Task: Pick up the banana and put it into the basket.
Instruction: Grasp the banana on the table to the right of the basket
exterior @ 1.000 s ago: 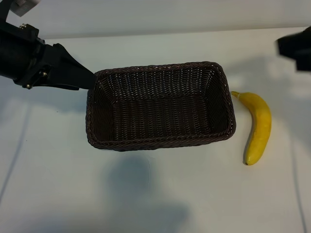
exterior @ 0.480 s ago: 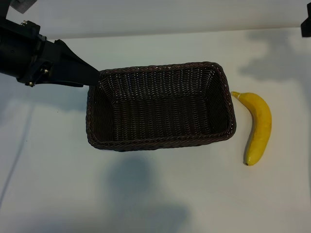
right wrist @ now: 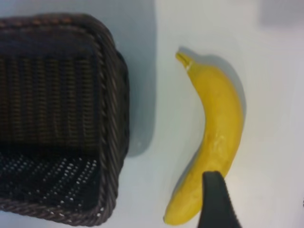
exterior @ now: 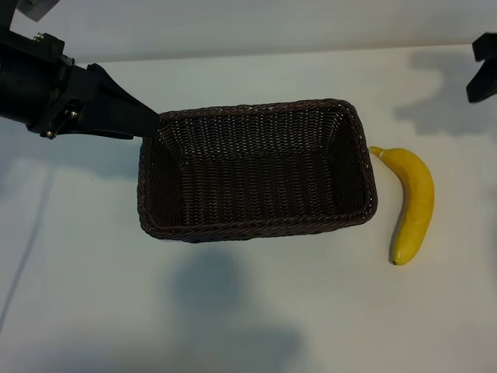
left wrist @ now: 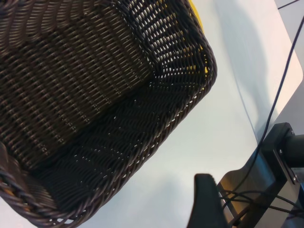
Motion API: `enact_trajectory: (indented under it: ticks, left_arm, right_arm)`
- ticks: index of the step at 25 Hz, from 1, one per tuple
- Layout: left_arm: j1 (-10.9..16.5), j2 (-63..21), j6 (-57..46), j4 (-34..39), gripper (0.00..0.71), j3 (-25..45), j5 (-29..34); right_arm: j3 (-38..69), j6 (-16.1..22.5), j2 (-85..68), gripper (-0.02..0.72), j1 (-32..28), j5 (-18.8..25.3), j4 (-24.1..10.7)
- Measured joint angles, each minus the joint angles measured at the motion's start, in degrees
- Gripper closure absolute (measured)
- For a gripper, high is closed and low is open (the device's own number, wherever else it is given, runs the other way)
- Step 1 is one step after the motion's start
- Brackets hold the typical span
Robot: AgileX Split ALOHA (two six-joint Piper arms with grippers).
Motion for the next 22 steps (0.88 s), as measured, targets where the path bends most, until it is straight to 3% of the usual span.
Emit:
enact_trajectory:
  ticks: [11, 19, 22]
  left_arm:
    - [0.0, 0.0, 0.4, -0.8, 0.194, 0.0, 0.0]
    - [0.0, 0.0, 1.5, -1.2, 0.194, 0.0, 0.0]
    - [0.0, 0.0, 1.5, -1.2, 0.194, 0.0, 0.0]
  right_arm:
    - [0.0, 1.0, 6.9, 0.262, 0.0, 1.3, -2.5]
    - [1.1, 0.9, 10.1, 0.265, 1.4, -5.5, -2.8]
    - [2.5, 0.9, 11.4, 0.265, 2.0, -5.5, -2.9]
